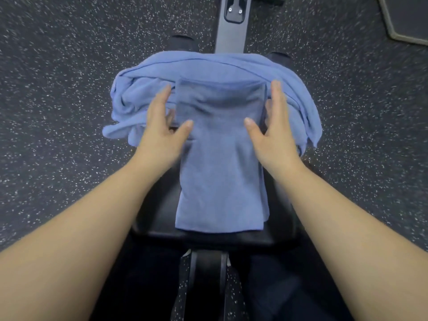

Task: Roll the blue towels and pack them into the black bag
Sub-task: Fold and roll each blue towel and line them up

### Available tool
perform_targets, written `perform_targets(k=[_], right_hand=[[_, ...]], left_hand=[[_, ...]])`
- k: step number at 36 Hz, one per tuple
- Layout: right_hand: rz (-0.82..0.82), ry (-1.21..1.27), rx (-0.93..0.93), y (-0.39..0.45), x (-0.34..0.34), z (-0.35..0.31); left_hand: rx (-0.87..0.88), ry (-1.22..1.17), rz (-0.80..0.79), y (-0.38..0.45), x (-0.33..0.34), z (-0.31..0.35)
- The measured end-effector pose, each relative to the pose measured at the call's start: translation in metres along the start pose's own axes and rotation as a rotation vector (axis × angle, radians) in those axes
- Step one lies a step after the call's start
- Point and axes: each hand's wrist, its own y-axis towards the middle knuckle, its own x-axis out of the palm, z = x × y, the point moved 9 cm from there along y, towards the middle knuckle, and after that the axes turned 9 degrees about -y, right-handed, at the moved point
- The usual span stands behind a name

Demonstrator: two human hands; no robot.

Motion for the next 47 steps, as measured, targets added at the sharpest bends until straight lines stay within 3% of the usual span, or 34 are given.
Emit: perform_targets(k=[2, 4, 8, 12, 24, 30, 33, 36, 39, 47], right_hand=[[-0.043, -0.147, -0.081, -0.007, 0.005, -0.006], [-0.098, -0.284, -0.158, -0.021, 0.014, -0.014], [-0.32, -0.556, -0.176, -0.055, 0.046, -0.007], [-0.532, -0.752, -0.147, -0.092, 0.071, 0.012], [-0.525, -0.862, 0.13, -0.127, 0.032, 0.049], [-0.384, -0.798, -0.105, -0.139, 0.026, 0.006], [-0.325, -0.705, -0.261, -0.149, 0.035, -0.015], [-0.404, -0.656, -0.294, -0.166, 0.055, -0.017], [-0.443, -0.695, -0.313, -0.177, 0.064, -0.02], [-0.401, -0.659, -0.277, -0.17, 0.058, -0.021]], left_hand=[[0.076, 0.355, -0.09, -0.01, 0.008, -0.005], [0.102, 0.549, -0.211, -0.022, 0.023, -0.013], [-0.02, 0.975, -0.403, -0.052, 0.047, -0.045], [-0.058, 1.153, -0.451, -0.08, 0.048, -0.062], [-0.272, 1.142, -0.428, -0.128, 0.017, -0.069], [-0.208, 1.114, -0.508, -0.15, 0.027, -0.064], [-0.141, 1.057, -0.442, -0.151, 0.03, -0.056], [-0.117, 0.899, -0.36, -0.15, 0.031, -0.044], [-0.08, 0.773, -0.384, -0.15, 0.037, -0.039], [0.119, 0.843, -0.363, -0.148, 0.04, -0.037]])
